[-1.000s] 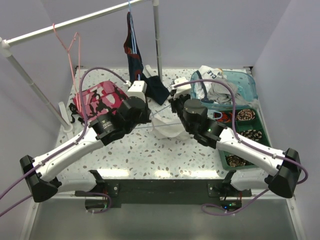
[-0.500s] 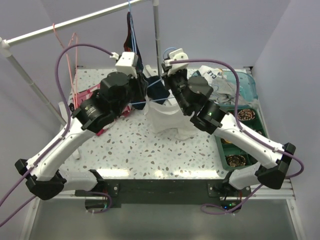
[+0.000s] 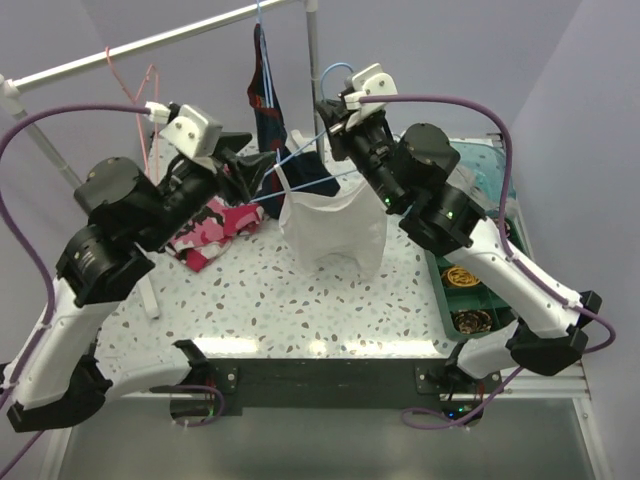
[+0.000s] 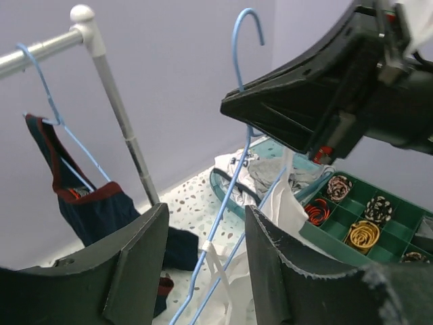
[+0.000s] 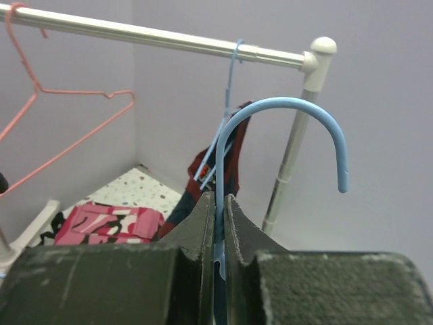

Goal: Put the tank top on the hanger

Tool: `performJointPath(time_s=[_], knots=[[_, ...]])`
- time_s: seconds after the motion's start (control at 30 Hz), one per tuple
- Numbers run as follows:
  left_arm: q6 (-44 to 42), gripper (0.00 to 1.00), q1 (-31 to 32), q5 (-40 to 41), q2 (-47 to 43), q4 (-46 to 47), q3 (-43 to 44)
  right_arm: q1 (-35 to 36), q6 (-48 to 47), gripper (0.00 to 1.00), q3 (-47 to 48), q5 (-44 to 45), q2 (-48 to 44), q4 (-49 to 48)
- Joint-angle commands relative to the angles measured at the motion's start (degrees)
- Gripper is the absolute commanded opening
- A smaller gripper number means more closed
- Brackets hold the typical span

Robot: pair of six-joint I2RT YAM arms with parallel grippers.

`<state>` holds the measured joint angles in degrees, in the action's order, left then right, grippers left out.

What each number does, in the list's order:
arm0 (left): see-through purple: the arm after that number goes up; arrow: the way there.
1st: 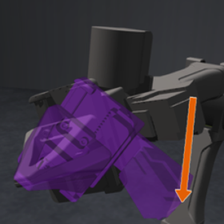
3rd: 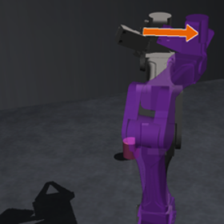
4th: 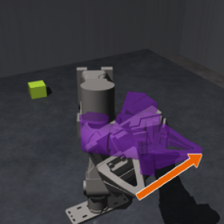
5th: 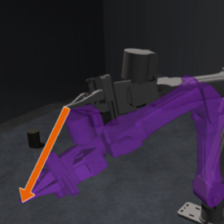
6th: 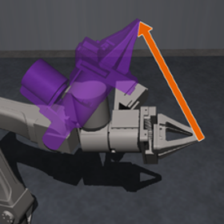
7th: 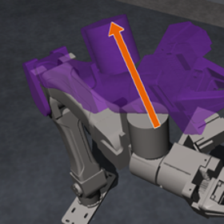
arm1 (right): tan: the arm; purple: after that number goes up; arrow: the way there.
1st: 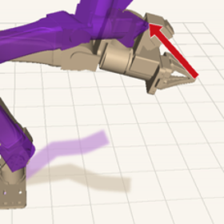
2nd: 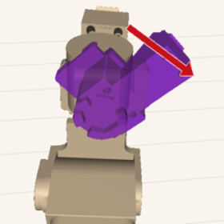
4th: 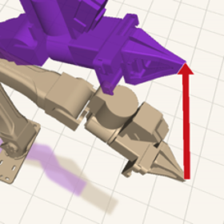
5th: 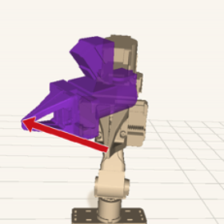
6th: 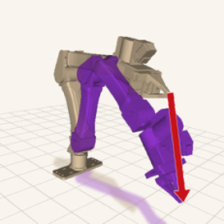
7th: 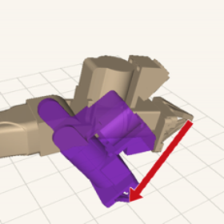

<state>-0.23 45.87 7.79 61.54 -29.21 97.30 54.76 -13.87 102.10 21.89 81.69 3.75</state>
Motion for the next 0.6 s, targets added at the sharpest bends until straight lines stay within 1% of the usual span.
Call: performJointPath(time_s=[0.0,0.07,0.2,0.27,0.3,0.33,0.43,0.57], knots=[[-5.3,0.55,-0.2,-10.3,-0.1,-2.6,0.9,0.3,1.3,0.00,2.8,-6.7,-2.2,2.8],[-4.9,0.56,-0.3,-13.6,0.9,-5.0,2.6,0.3,1.7,0.00,1.7,-6.9,-3.0,2.9],[-5.6,0.56,-0.8,-18.9,6.3,-9.7,5.2,0.3,2.1,0.00,-0.4,-7.5,-4.7,2.8],[-5.9,0.56,-3.2,-21.8,7.3,-10.0,4.9,0.3,2.4,0.00,-1.0,-7.7,-5.1,2.8],[-6.1,0.56,-5.2,-24.6,8.0,-9.8,4.9,0.3,2.6,0.00,-1.1,-7.7,-5.4,2.9],[-5.6,0.56,-9.7,-31.3,8.2,-9.3,4.9,0.3,2.8,0.00,-1.1,-7.8,-5.5,3.0],[-5.1,0.56,-14.5,-38.5,8.9,-8.2,5.6,0.3,3.1,0.00,-1.1,-8.0,-5.6,3.5],[-4.9,0.55,-14.8,-42.7,9.7,-7.9,5.7,0.4,3.1,0.00,-1.7,-7.8,-5.7,3.5]])
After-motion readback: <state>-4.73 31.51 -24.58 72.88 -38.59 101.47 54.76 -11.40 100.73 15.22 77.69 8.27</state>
